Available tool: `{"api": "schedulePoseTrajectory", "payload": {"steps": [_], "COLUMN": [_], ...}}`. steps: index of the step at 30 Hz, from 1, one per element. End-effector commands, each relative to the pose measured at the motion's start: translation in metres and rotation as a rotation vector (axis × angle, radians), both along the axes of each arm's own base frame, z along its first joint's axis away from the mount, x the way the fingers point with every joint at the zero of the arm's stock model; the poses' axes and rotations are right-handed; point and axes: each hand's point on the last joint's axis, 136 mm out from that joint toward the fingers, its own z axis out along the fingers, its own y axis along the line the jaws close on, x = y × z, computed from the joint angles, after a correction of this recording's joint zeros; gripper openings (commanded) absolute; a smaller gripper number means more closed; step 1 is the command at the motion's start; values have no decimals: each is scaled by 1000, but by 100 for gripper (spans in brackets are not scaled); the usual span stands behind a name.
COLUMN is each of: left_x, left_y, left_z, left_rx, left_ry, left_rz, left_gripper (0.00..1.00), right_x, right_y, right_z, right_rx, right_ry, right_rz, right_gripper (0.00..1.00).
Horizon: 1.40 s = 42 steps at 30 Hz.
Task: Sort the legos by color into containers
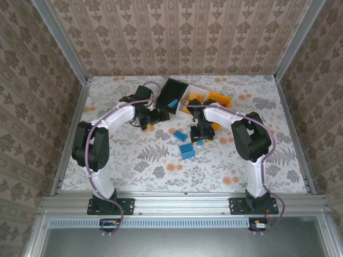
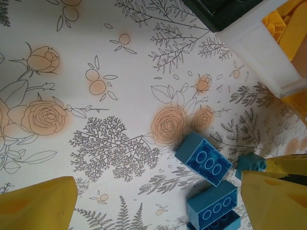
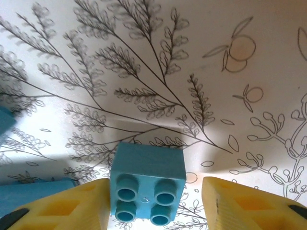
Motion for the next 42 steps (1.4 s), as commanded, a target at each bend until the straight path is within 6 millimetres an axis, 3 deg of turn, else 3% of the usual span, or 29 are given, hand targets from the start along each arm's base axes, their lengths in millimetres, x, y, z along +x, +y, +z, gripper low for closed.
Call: {"api": "schedulePoseTrajectory", "payload": {"steps": [1, 4, 7, 13, 18, 26, 31, 35, 36, 39, 42], "left_x": [-5, -10, -15, -21, -19, -27, -41, -46, -52, -53, -52], "left_y": [1, 4, 8, 11, 21, 37, 29, 19, 9, -4, -21], "left_z": [18, 16, 18, 19, 29, 45, 44, 47, 48, 48, 42], "left_rx": [-8, -2, 6, 8, 5, 42, 34, 35, 37, 49, 59], "left_ry": [-29, -22, -23, -25, -42, -60, -53, -67, -73, -85, -89], "left_rz": [18, 24, 30, 35, 45, 4, -50, -117, -164, -235, -312], "left_gripper": [90, 90, 90, 90, 90, 91, 93, 96, 97, 100, 100], "right_x": [-5, -3, 0, 19, 56, 138, 189, 225, 232, 240, 228], "right_y": [-1, 2, 5, 23, 54, 86, 102, 103, 103, 98, 87], "right_z": [4, 6, 16, 53, 93, 116, 114, 113, 117, 134, 148], "right_rx": [6, 27, 47, 148, 298, 412, 499, 548, 569, 597, 566], "right_ry": [-14, -30, -56, -147, -248, -342, -379, -418, -429, -462, -463], "right_rz": [-20, -23, -22, -32, -53, -94, -133, -175, -188, -205, -184], "right_gripper": [45, 37, 35, 34, 34, 34, 37, 53, 56, 61, 61]}}
